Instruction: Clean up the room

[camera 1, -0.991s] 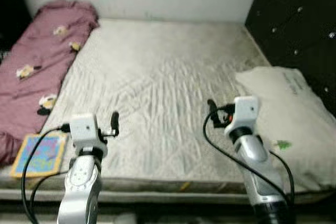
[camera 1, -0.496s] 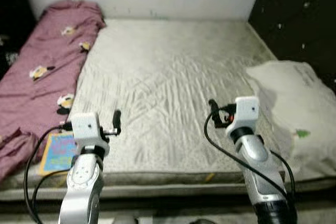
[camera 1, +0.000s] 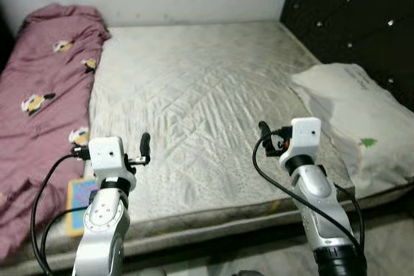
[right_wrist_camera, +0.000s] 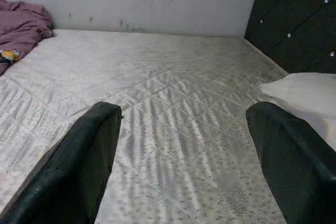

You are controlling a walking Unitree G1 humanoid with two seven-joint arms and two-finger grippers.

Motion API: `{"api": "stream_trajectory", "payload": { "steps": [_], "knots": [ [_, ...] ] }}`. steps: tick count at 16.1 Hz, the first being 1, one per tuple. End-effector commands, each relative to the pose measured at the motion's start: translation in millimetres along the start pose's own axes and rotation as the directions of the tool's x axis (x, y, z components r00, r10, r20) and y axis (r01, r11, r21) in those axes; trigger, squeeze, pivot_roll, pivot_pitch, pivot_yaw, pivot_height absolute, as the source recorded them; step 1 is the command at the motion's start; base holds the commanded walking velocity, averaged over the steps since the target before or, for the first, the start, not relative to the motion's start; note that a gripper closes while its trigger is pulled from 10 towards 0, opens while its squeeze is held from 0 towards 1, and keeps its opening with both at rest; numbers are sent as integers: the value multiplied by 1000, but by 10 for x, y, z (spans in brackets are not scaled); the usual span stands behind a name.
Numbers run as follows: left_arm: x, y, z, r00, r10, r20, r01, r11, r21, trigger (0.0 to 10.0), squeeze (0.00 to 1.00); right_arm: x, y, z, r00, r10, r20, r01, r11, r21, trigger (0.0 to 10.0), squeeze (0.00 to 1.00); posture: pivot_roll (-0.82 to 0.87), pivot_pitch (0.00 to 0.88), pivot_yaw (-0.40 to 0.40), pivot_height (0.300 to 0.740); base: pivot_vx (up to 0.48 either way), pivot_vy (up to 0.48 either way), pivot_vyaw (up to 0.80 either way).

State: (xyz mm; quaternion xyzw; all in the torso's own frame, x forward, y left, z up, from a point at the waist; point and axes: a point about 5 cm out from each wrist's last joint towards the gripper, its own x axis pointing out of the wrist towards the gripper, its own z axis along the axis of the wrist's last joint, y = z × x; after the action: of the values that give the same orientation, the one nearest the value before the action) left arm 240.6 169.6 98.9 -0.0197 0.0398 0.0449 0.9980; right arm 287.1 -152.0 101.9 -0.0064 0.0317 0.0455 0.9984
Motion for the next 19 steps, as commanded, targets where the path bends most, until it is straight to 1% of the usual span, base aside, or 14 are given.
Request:
{"api": "stream_trajectory", "payload": {
  "steps": [1, 3, 4, 6, 8, 12, 13, 14, 15, 17, 19],
  "knots": [
    [3, 44, 16, 1000, 12, 3, -12, 1000, 5, 10000, 0, 20, 60, 55, 1000, 21, 16, -21, 1000, 0, 10000, 0, 56, 6, -45, 740, 0, 480, -619],
    [6, 38, 21, 1000, 8, 8, -8, 1000, 5, 10000, 0, 20, 56, 48, 1000, 21, 13, -21, 1000, 0, 10000, 0, 54, 11, -50, 740, 0, 480, -559],
    [7, 34, 22, 1000, 8, 9, -8, 1000, 5, 10000, 0, 21, 52, 48, 1000, 21, 12, -21, 1000, -1, 10000, 0, 54, 11, -50, 740, 0, 0, -463],
    [-3, -6, 52, 999, -16, 39, 17, 1000, -8, 10000, 0, 30, 53, 73, 999, 29, 12, -29, 999, -18, 10000, 0, 69, 25, -54, 740, 0, 0, 0],
    [-8, 31, 64, 999, -15, 41, 15, 1000, 0, 10000, 0, 20, 120, 41, 1000, 22, 7, -22, 1000, -2, 10000, 0, 68, 20, -31, 740, 0, 0, 0],
    [24, 21, 49, 999, -26, 33, 26, 1000, 5, 10000, 0, 27, 120, 28, 1000, 23, 5, -23, 1000, 5, 10000, 0, 47, 7, -23, 740, 0, 0, 0],
    [41, 2, 48, 999, -26, 33, 26, 1000, -1, 10000, 0, 44, 123, 39, 999, 43, 13, -43, 999, -16, 10000, 0, 51, 0, -28, 740, 0, 0, 0],
    [59, -10, 53, 999, -24, 38, 24, 1000, -5, 10000, 0, 62, 162, 44, 997, 78, 20, -78, 996, -32, 10000, 0, 55, 0, -31, 740, 0, 0, 794],
    [64, -14, 56, 999, -24, 39, 24, 1000, -5, 10000, 0, 71, 186, 49, 996, 89, 23, -88, 995, -38, 10000, 0, 58, 0, -33, 740, 0, 0, 794],
    [61, -3, 63, 999, -18, 43, 19, 1000, -9, 10000, 0, 90, 226, 76, 994, 98, 40, -97, 995, -34, 10000, 0, 59, 0, -34, 740, 0, 446, 781],
    [63, -3, 62, 999, -16, 43, 16, 1000, -8, 10000, 0, 106, 216, 72, 995, 95, 35, -94, 995, -32, 10000, 0, 61, 0, -36, 740, 0, 446, 500]
  ]
}}
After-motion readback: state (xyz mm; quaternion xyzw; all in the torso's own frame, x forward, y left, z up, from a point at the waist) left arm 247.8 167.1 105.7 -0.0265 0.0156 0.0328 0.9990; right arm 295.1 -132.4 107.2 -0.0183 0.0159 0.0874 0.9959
